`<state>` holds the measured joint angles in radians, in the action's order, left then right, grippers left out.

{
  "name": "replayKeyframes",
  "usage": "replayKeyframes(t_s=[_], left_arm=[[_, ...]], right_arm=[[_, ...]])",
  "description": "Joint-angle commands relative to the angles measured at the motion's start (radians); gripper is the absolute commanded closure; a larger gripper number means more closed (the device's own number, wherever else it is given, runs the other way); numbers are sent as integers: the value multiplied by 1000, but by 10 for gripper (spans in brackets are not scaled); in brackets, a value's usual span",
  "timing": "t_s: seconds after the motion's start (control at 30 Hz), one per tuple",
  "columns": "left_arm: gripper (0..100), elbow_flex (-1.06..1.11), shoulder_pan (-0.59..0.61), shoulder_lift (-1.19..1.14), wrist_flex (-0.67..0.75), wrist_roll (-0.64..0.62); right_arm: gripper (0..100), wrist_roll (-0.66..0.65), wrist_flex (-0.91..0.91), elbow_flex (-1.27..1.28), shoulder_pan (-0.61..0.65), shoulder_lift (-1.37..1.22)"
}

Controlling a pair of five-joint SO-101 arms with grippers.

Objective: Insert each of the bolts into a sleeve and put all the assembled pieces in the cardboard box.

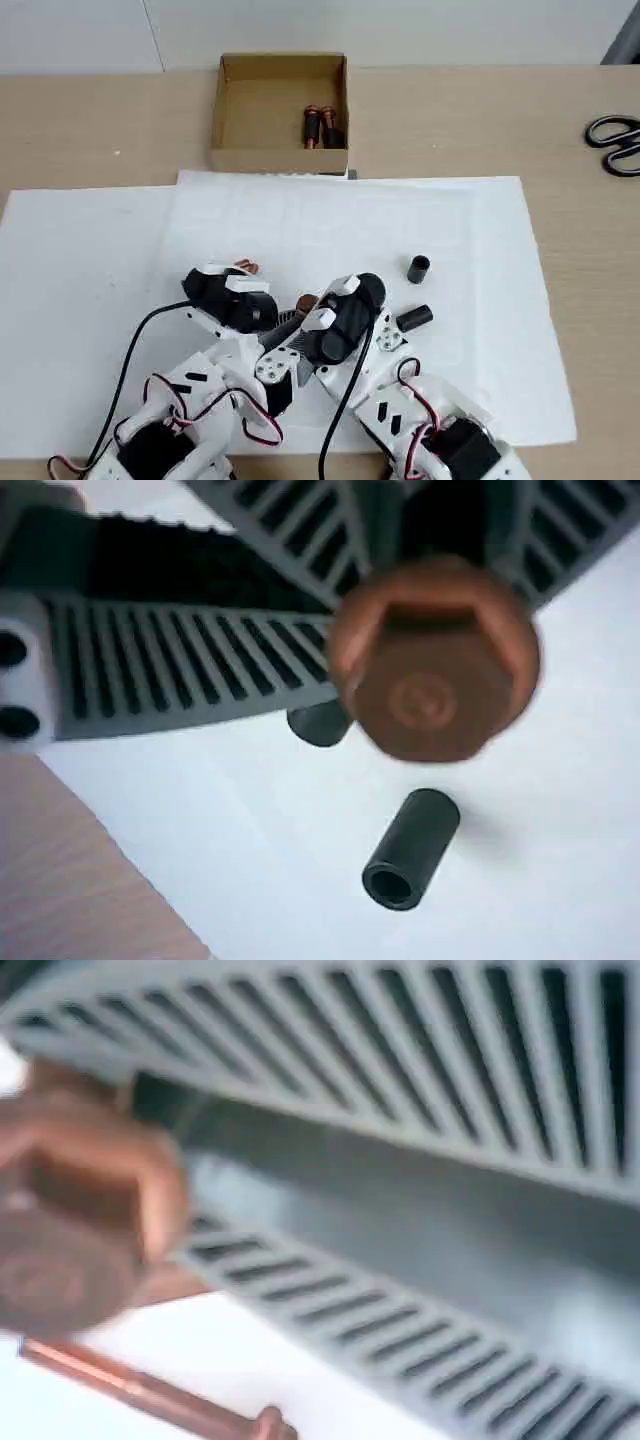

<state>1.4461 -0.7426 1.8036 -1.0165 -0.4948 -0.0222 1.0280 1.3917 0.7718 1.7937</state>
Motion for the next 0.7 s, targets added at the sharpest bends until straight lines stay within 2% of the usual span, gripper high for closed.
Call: replayKeyframes(t_s=[0.0,0.13,0.2,0.5,0.67], left_arm=[[961,2,-8,-12,0,5],[833,2,-8,-12,-6,5],[803,2,-8,-12,-6,5],[798,-44,-3,-12,-61,43],[798,-114,66,-17,-61,106]], right_arm=[[995,0,-19,-23,2,8],[995,0,-19,-23,2,8],[995,0,-19,-23,2,8],[995,0,-27,2,2,8],[995,0,-27,2,2,8]])
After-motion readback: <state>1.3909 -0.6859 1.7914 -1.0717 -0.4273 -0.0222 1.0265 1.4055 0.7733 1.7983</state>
